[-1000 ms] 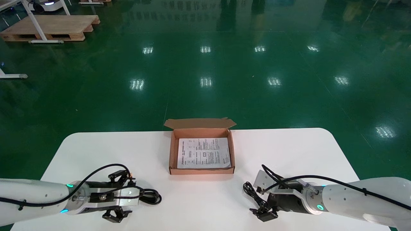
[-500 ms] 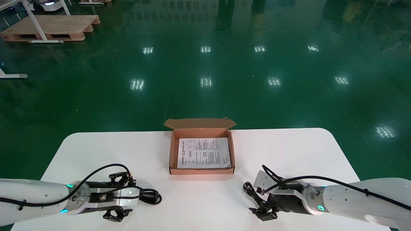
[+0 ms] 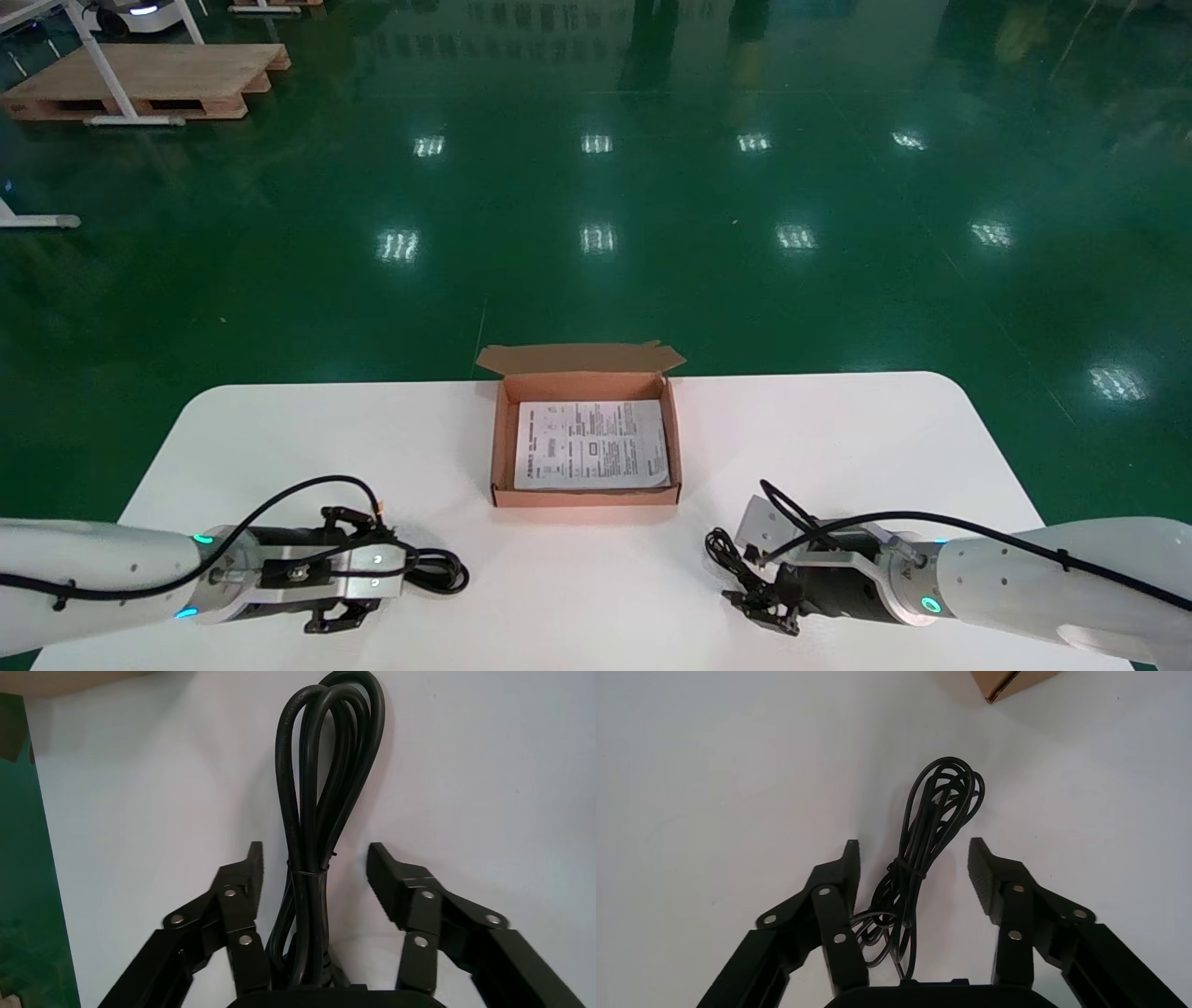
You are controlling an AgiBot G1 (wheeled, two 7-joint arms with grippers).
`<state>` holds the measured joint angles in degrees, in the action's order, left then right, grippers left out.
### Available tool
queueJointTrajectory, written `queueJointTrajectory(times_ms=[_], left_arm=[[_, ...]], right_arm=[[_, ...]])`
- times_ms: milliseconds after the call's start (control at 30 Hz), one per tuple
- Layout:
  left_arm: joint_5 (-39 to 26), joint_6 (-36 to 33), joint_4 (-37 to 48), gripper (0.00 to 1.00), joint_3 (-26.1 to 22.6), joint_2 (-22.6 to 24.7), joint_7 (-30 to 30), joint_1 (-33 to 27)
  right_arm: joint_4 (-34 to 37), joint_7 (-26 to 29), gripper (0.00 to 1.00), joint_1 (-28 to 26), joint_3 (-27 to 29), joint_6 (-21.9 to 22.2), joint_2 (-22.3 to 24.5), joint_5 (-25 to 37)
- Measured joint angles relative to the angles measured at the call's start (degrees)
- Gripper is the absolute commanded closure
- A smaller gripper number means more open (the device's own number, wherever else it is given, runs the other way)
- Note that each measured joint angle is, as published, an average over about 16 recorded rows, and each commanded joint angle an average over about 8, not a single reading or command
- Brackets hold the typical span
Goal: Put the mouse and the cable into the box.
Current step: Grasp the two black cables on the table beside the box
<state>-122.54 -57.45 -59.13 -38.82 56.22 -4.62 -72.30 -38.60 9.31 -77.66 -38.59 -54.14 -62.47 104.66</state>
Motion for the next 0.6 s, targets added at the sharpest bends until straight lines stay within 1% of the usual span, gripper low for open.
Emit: queueJointTrajectory(times_ms=[600], left_arm=[[0.0, 0.0, 0.0, 1.00, 0.0, 0.0, 0.0, 0.0]], right_arm=[[-0.1, 0.0, 1.00, 0.1, 0.0, -0.1, 0.1, -0.1]])
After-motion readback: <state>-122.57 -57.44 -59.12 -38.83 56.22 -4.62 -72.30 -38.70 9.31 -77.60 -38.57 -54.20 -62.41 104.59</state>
